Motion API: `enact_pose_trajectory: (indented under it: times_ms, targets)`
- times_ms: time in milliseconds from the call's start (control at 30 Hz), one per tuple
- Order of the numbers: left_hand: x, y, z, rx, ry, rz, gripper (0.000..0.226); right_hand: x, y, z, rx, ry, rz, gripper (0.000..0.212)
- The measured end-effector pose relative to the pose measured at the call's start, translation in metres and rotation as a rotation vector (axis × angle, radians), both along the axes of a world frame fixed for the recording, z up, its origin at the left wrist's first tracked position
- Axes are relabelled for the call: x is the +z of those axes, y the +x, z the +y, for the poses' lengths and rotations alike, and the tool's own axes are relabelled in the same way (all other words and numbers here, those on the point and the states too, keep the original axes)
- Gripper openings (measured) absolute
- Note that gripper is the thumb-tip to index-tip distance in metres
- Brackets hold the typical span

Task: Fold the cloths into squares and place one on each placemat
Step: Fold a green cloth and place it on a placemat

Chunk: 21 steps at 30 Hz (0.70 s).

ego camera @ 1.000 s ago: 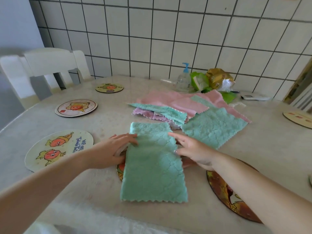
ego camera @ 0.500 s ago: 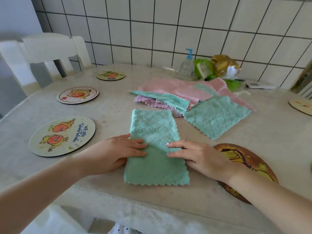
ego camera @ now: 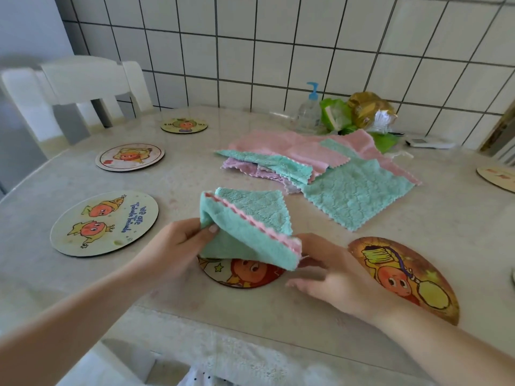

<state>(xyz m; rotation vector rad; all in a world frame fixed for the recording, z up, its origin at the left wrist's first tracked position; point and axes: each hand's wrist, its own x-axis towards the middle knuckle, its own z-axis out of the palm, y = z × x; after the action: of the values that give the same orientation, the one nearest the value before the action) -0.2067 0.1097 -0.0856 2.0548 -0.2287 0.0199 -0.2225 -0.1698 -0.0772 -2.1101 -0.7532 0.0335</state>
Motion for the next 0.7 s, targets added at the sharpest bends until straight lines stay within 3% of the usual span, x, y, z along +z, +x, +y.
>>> enact_pose_trajectory:
  times_ms: [100,167,300,533,600,700]
  targets:
    - [0.001,0.006,-0.004,0.052,-0.001,0.024,0.060,0.001,0.005,0.010,-0.094,-0.016,-0.312,0.011]
    - [0.003,0.011,-0.006,0.116,-0.012,-0.003,0.043,0.006,0.010,0.015,-0.155,0.020,-0.347,0.018]
    - [0.011,0.020,-0.010,0.133,-0.076,-0.033,0.062,0.012,0.027,0.023,-0.286,0.133,-0.168,0.032]
    - [0.016,0.051,-0.018,0.169,-0.126,0.030,0.030,0.010,0.073,0.037,-0.460,0.115,0.093,0.031]
    - [0.016,0.059,-0.018,0.166,-0.155,0.086,0.052,0.008,0.084,0.040,-0.490,0.081,0.187,0.021]
    - [0.013,0.064,-0.018,0.101,-0.083,0.101,0.073,0.005,0.093,0.041,-0.489,0.076,0.308,0.060]
